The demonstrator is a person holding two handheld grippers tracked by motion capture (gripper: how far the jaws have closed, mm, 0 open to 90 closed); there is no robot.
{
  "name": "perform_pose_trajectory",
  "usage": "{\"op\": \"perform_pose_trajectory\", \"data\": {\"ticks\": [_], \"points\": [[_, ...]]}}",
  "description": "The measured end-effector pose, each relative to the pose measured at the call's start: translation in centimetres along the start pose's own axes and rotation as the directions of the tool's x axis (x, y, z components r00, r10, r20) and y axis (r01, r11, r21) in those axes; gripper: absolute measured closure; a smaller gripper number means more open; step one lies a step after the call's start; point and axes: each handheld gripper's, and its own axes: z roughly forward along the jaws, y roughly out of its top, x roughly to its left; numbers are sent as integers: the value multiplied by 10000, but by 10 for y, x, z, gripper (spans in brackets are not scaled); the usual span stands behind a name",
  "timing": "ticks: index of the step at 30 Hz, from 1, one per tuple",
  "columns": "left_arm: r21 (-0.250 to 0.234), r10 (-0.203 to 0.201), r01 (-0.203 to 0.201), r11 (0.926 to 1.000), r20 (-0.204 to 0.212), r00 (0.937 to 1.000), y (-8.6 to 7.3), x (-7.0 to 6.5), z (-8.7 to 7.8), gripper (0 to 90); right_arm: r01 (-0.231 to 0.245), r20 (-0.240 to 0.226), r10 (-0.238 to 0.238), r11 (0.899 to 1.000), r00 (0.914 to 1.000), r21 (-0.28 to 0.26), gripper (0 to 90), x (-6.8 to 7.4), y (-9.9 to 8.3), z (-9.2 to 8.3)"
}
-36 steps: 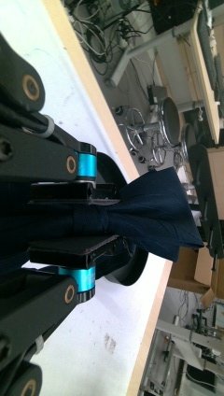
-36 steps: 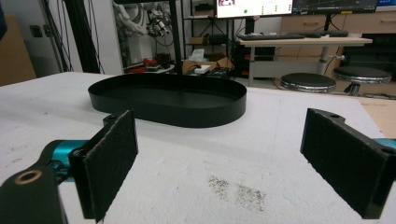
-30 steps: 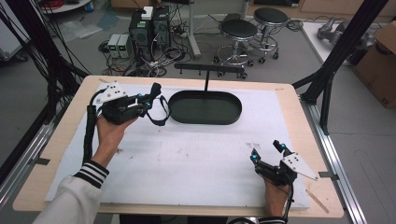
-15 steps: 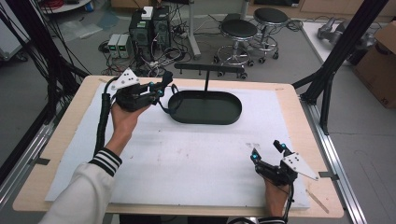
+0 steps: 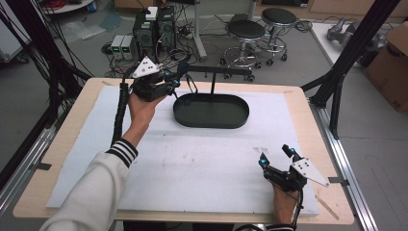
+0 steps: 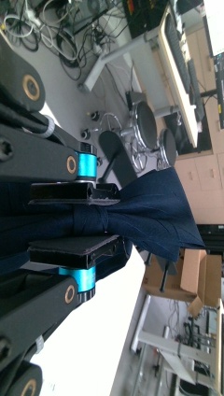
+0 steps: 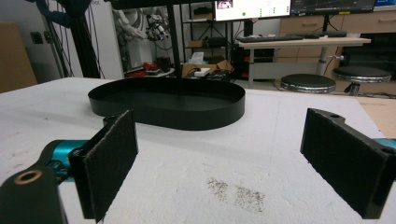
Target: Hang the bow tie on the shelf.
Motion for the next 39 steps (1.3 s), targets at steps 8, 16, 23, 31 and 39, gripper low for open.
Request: {"op": "perform_pose_trajectory", "data": {"ticks": [8, 16, 23, 31, 39], "points": [[188, 257, -250, 9995, -370, 9990, 2, 3, 13, 744, -81, -17, 81, 10000, 10000, -14, 101, 0, 0, 0], [345, 671, -650, 9973, -643, 9957, 5, 5, 28, 744, -63, 33, 63, 10000, 10000, -42, 101, -1, 0, 0], [137, 368, -356, 9993, -1046, 9938, -1, 14, 40, 745, -123, 60, 123, 9999, 9999, -20, 101, -1, 0, 0], [239, 280, -252, 9994, -1267, 9915, -5, 19, 45, 743, -154, 52, 155, 9999, 9999, -38, 101, -1, 0, 0], [557, 616, -525, 9971, -1767, 9823, -10, 22, 49, 742, -235, 50, 236, 9997, 9997, -73, 101, -1, 0, -1]]}}
